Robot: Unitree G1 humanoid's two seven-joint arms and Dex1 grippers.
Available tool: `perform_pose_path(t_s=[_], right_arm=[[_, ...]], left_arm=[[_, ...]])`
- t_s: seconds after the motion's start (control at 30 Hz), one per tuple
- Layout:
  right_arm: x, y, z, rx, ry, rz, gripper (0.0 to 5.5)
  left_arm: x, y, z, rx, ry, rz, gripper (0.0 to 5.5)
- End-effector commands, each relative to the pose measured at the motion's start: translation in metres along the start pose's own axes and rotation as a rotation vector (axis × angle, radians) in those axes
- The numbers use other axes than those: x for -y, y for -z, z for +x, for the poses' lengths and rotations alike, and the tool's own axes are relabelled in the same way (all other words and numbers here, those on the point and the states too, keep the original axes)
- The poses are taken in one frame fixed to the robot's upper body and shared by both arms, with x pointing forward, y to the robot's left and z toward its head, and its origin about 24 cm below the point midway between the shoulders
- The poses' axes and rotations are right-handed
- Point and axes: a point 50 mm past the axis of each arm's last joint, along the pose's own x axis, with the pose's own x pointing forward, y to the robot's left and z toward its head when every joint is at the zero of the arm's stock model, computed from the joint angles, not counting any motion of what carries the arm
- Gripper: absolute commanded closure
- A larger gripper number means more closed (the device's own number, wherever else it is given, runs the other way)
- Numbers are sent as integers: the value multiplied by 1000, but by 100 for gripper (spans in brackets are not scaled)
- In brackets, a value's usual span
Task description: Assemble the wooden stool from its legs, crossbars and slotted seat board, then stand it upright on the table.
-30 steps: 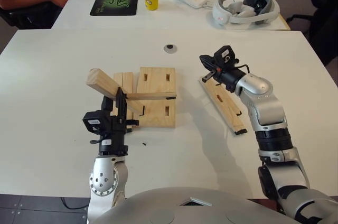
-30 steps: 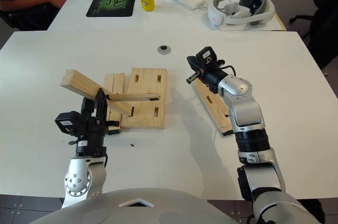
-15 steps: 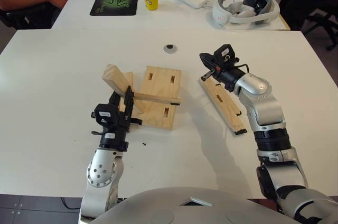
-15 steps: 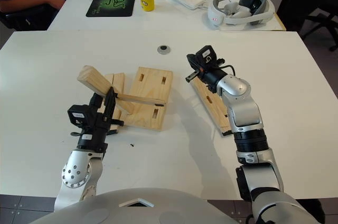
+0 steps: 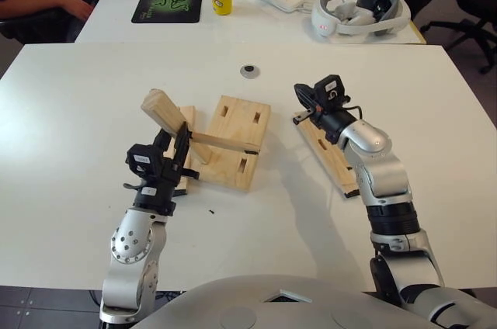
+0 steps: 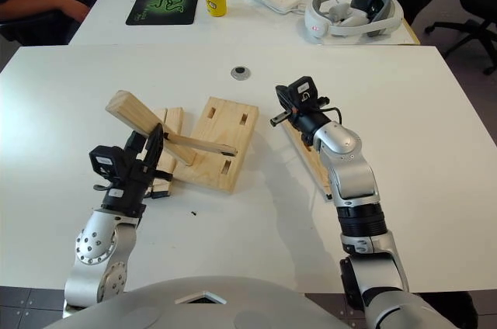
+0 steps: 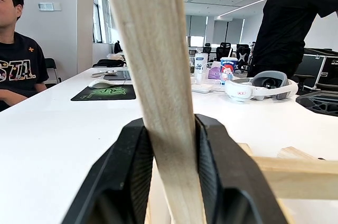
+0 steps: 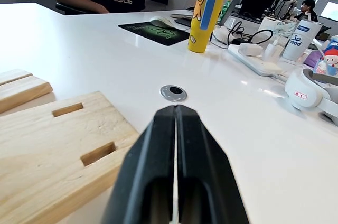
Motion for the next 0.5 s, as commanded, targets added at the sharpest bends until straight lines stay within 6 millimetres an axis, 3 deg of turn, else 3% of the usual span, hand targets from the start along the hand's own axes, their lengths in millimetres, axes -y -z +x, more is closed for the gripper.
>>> perform_pose_path(t_s=[0.03, 0.3, 0.5], right_arm=[[1, 1, -4, 10, 47, 15, 550], [-2, 4, -4, 12, 54, 17, 550], [-2, 4, -3, 12, 43, 6, 550]], left_arm=[[-10, 25, -4, -209, 9, -53, 444], [-14, -9, 14, -33, -9, -151, 323], [-11, -29, 24, 57, -19, -136, 323]])
